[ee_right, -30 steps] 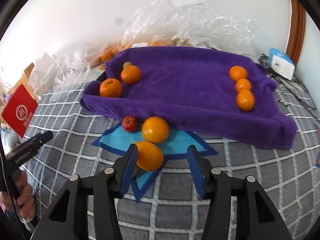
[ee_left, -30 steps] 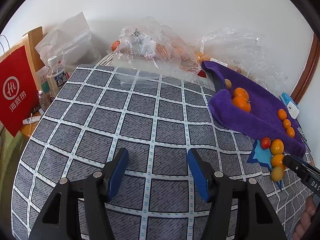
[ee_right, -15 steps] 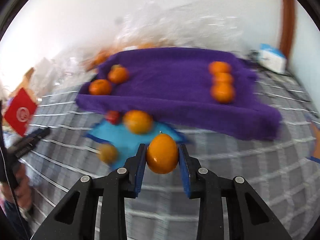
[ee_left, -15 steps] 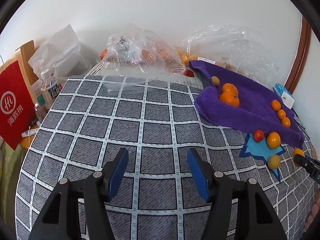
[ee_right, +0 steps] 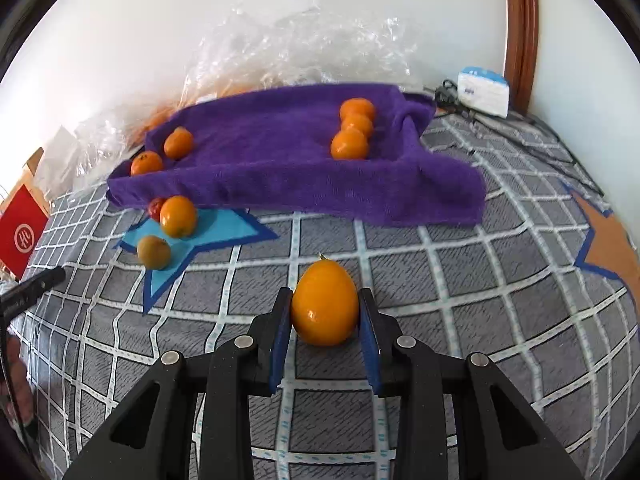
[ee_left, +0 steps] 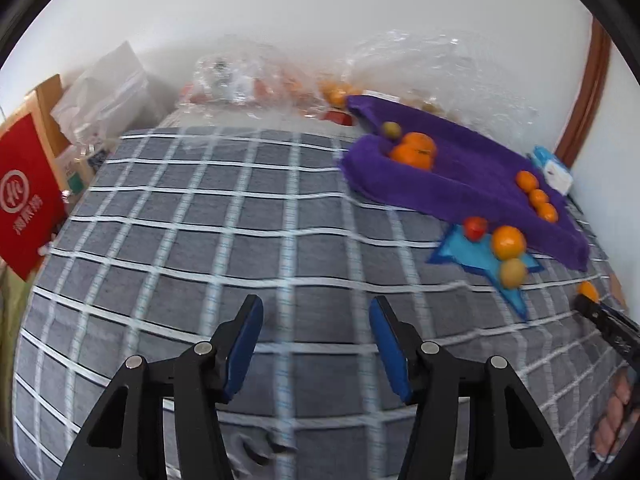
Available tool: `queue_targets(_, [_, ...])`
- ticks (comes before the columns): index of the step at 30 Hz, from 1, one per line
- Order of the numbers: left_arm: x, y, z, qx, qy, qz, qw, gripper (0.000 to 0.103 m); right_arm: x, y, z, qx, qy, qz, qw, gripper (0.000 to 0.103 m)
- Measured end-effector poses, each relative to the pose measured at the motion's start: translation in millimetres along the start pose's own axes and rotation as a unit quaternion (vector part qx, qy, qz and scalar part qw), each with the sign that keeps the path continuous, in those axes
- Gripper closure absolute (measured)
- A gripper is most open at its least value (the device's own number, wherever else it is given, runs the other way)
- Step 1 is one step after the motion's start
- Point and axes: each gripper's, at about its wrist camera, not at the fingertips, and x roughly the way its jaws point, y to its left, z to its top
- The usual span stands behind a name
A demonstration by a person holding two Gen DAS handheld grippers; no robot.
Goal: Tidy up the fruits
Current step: 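Grasp an oval orange with the right tool while the left tool grasps a yellow-green fruit, then carry both fruits over the purple towel, lower them and open both tools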
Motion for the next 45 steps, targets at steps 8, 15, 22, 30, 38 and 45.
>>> queue_targets(8, [3,-85,11,0.043,0.008,-0.082,0.9957,0.050,-8,-24,3,0.009,-0.013,-0.013,1.000,0.071])
queue_targets(15, [29,-133,13,0.071,0.030,-0.080,0.9938,0.051,-11,-33,-2,0.028,-0.023,-0.001,0.999,0.071])
queue_targets(22, [43,-142,13,0.080,0.042,-0.064,0.9939,0.077,-3,-37,0,0.033,-0.006,0.013,0.999,0.071])
queue_targets(30, [14,-100,17,0.035,0.027,-0.058,0.9973,0.077,-3,-36,-1,0.031,-0.006,0.021,0.999,0.071])
queue_targets(38, [-7,-62,22,-0.002,0.013,-0.036,0.9992,0.077,-5,-26,-2,0.000,-0.013,0.007,1.000,0.071])
queue_targets(45, [-18,-39,27,-0.012,0.005,-0.017,0.9998,0.077,0,-21,-2,-0.012,0.006,-0.007,1.000,0.071])
